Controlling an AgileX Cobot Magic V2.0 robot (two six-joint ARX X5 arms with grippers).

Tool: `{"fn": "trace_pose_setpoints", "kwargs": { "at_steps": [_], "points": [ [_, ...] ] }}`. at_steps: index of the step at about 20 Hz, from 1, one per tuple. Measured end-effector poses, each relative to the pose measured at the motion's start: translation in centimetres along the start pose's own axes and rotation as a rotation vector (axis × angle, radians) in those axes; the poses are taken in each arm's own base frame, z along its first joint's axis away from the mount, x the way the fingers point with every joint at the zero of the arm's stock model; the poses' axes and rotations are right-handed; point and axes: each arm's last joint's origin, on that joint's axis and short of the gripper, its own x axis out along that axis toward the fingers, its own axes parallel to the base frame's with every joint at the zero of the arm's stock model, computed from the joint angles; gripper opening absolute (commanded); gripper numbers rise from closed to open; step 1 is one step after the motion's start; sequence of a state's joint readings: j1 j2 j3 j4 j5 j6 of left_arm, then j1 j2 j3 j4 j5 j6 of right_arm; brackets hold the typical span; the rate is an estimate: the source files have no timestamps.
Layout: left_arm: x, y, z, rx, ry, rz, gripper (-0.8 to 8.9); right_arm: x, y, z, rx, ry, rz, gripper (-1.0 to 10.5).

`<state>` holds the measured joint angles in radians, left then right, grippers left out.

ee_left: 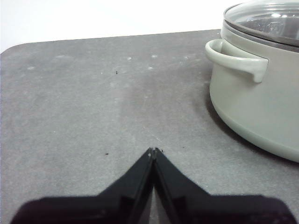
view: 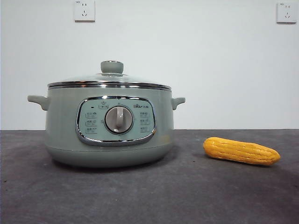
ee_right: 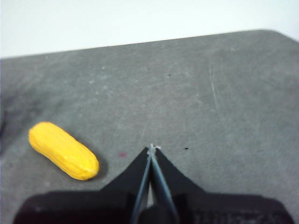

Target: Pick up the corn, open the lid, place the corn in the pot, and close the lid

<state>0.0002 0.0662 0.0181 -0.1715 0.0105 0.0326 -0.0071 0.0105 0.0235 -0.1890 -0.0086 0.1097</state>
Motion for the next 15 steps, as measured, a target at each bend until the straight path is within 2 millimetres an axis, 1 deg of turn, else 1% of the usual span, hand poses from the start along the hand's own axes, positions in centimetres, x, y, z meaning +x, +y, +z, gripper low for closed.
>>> {"fn": "trace_pose_setpoints", "kwargs": {
  "at_steps": [4,6,9,15],
  "points": [
    [0.0,0.0,0.0,-0.008,-0.001,-0.011,-0.05,-0.1,0.1,0.1,0.083,0.016,0.016,-0.1],
    [-0.1,-0.1,0.2,-0.016,-0.006,-0.042,-0.05,-0.4,0.2,0.6,0.098,0.018,0.028,-0.1],
    [-0.3,-0.2,1.0,-0.019,-0.029,-0.091,-0.05,-1.1,0.4,2.5,0.109,-0.027,0.052,-0.1],
    [-1.0,-0.3,3.2,-0.057,-0.082,-0.124,-0.05,-2.8,1.0,7.0,0.109,-0.129,0.094,-0.1]
  ]
}}
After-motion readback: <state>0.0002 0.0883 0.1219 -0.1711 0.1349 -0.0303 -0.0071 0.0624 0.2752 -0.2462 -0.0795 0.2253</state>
